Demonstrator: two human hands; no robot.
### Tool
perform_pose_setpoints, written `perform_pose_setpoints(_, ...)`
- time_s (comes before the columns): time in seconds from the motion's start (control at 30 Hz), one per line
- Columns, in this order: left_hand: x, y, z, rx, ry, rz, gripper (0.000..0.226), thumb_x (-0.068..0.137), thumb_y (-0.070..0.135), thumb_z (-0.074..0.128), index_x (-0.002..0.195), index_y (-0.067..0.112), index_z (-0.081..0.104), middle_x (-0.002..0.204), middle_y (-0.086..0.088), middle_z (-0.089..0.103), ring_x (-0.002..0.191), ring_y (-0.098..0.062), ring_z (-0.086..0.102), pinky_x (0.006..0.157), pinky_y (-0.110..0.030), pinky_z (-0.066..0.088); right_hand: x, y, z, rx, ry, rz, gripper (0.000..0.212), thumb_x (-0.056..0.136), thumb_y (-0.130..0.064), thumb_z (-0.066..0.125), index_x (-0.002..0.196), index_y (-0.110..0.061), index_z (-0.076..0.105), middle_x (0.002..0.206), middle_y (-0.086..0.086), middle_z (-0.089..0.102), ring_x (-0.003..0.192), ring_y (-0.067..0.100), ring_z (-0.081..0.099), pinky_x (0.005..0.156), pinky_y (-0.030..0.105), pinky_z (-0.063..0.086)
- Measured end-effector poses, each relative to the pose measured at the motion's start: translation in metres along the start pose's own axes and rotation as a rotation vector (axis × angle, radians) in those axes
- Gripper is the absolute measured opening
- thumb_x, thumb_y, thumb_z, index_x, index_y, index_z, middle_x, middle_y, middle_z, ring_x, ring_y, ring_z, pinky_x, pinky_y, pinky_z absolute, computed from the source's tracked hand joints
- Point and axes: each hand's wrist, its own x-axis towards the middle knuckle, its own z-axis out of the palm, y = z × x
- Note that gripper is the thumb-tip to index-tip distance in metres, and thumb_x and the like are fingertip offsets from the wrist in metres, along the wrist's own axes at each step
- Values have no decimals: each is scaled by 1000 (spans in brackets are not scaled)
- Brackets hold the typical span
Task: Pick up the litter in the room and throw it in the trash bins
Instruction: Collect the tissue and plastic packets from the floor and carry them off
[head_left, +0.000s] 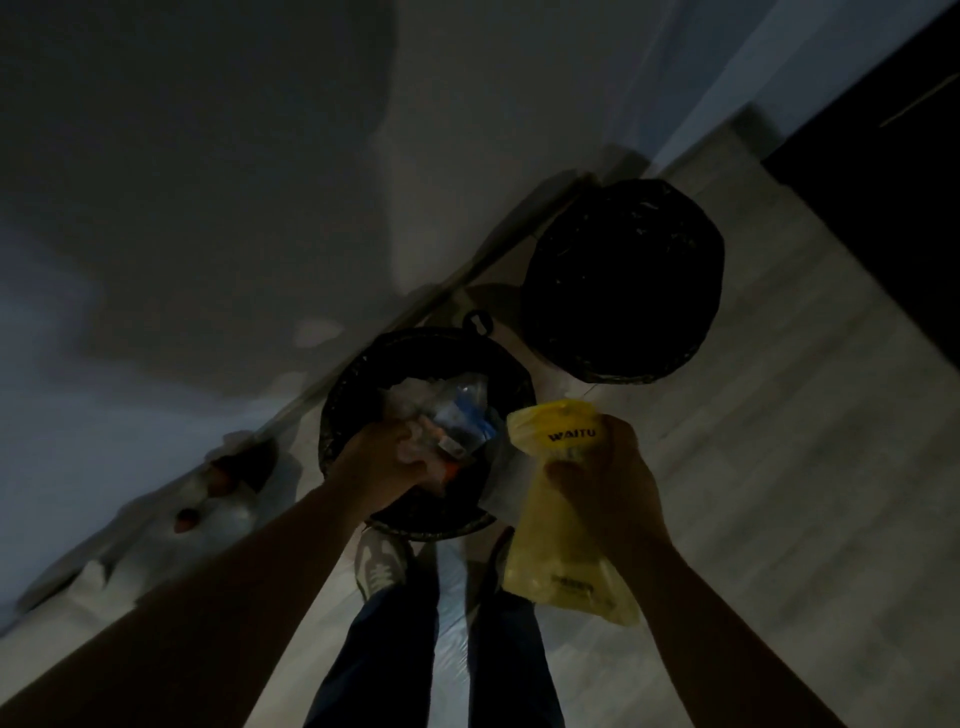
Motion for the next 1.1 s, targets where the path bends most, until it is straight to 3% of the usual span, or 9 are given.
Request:
perform_pose_setpoints(0.1,-9,-16,-5,-64,31,20,19,91,22,60,107,13,62,104,-4,65,97,-16,61,80,-19,43,4,-10,21,-16,-43,-19,67,76,-25,73,132,-20,37,104,-3,44,75,3,43,52,18,32)
perform_pose_setpoints(0.2,-18,-33,-10,-91,42,-23,11,91,23,60,98,15,63,101,-5,67,92,-15,62,86,-32,51,10,-24,47,-23,-90,-3,84,69,-34,79,138,-24,33,119,3,45,80,6,47,55,22,41)
perform_pose_setpoints(0.3,-25,-50,-14,-99,60,-105,18,88,24,63,103,13,64,101,-3,67,96,-19,63,90,-38,52,17,-35,70,-2,-175,19,107,63,-34,86,148,-24,21,134,9,41,108,24,52,79,38,53)
perform_pose_setpoints(0.4,-31,-67,-18,-109,96,-133,17,86,20,64,102,14,64,102,-3,69,96,-17,64,86,-31,51,23,-43,86,-61,-232,5,119,65,-37,86,153,-19,7,154,10,22,138,30,30,109,46,36)
perform_pose_setpoints(0.5,-37,-81,-24,-128,100,-127,22,87,18,63,109,14,62,106,-3,68,97,-15,63,86,-30,51,24,-49,96,-125,-248,-8,111,74,-32,80,154,-16,3,159,8,13,144,27,20,117,40,24)
perform_pose_setpoints(0.67,-50,-86,-39,-157,108,-98,19,87,20,64,105,15,63,104,-4,68,95,-15,63,87,-35,53,10,-59,97,-225,-294,-77,69,80,-15,72,140,-11,40,144,13,40,129,29,43,101,35,44)
perform_pose_setpoints(0.77,-62,-82,-52,-142,111,-59,20,87,22,64,106,14,63,103,-4,68,94,-15,63,84,-32,52,-5,-66,88,-393,-347,-193,49,84,-15,67,130,-8,50,143,13,41,130,27,43,95,27,43)
perform_pose_setpoints(0.93,-94,-59,-74,-113,96,22,26,87,23,64,111,15,62,111,-2,64,96,-11,60,80,-22,48,-34,-90,65,-567,-344,-330,49,88,-22,64,133,-13,48,142,10,43,134,24,39,104,32,40)
perform_pose_setpoints(1.1,-132,-31,-100,-7,124,75,33,89,28,61,119,15,59,116,-4,60,102,-15,60,87,-26,51,-58,-120,31,-688,-365,-464,53,90,-25,58,139,-18,41,139,5,46,132,19,40,105,24,30)
